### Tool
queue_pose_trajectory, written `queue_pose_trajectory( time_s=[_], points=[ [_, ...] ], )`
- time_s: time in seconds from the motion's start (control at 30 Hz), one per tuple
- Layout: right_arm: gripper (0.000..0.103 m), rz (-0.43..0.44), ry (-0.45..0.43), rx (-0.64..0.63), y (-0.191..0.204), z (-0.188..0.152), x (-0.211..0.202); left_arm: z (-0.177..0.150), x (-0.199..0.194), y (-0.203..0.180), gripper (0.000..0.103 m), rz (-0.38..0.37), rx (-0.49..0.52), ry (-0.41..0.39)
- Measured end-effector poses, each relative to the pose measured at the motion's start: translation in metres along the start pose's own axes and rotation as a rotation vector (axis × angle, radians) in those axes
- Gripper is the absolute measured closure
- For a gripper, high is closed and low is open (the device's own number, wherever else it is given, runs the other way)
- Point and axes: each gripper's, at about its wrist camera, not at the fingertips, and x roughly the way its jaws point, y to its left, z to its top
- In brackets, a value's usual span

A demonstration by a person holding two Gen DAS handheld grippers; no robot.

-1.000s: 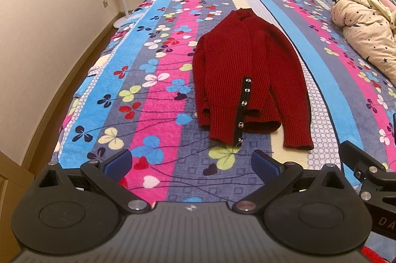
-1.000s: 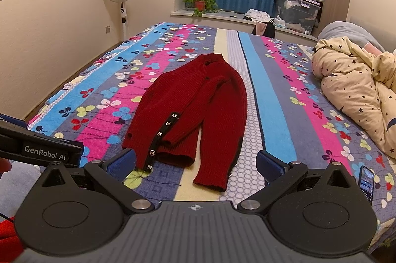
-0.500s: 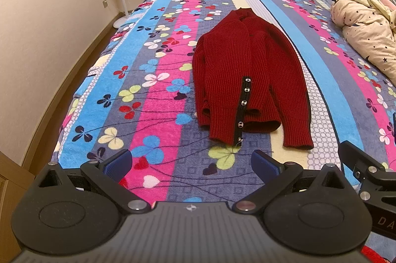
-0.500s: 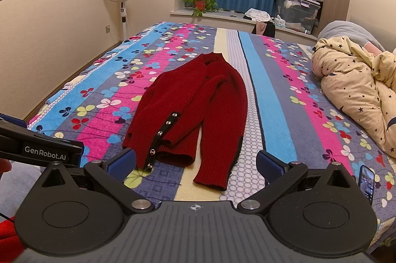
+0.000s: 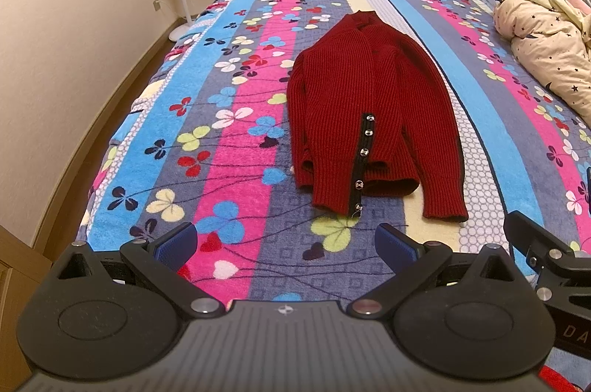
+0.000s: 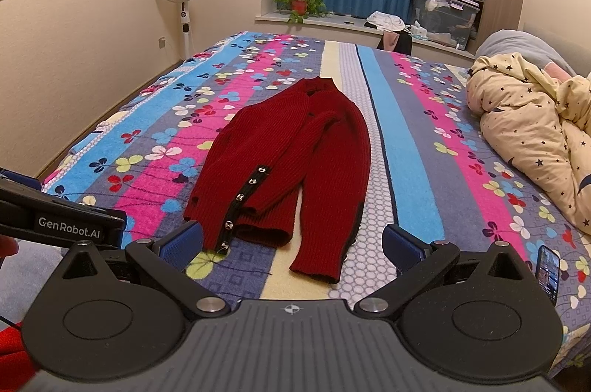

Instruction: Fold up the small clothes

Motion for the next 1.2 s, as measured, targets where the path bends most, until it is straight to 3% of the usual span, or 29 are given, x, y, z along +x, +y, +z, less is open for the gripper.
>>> queue_pose_trajectory(
  time_s=[0.43, 0.57, 0.7, 0.8, 0.97, 1.03, 1.07, 1.1, 1.13, 1.2],
  points=[
    [0.001, 0.009, 0.012, 0.004, 0.001, -0.003, 0.003, -0.003, 0.008, 0.001, 0.001, -0.001, 0.003, 0.011],
    [0.001, 0.01, 0.04, 0.063, -0.013, -0.003, 0.028, 0.001, 0.03, 0.01, 0.001, -0.011, -0.022, 0.056],
    [0.001, -0.04, 0.106, 0.235, -0.065, -0.002, 0.103, 0.011, 0.063, 0.014, 0.001, -0.009, -0.026, 0.112],
    [0.001, -0.078, 0.164, 0.357, -0.104, -0.008, 0.183, 0.02, 0.095, 0.019, 0.001, -0.011, -0.043, 0.174],
    [0.005, -0.031, 0.361, 0.466, -0.131, -0.012, 0.319, 0.037, 0.144, 0.02, 0.001, 0.015, -0.055, 0.259],
    [0.036, -0.018, 0.41, 0.446, -0.12, -0.011, 0.347, 0.044, 0.155, 0.017, 0.001, 0.019, -0.06, 0.274],
    [0.049, -0.038, 0.389, 0.378, -0.112, -0.007, 0.348, 0.05, 0.163, 0.014, 0.001, 0.023, -0.059, 0.283],
    [0.094, 0.007, 0.376, 0.265, -0.103, 0.0, 0.346, 0.055, 0.168, 0.01, 0.001, 0.016, -0.053, 0.287],
    [0.094, 0.021, 0.379, 0.187, -0.102, 0.009, 0.344, 0.06, 0.175, 0.006, 0.001, 0.003, -0.044, 0.29],
    [0.096, -0.035, 0.366, 0.123, -0.132, 0.031, 0.344, 0.071, 0.187, -0.005, 0.001, -0.02, -0.022, 0.297]
  ],
)
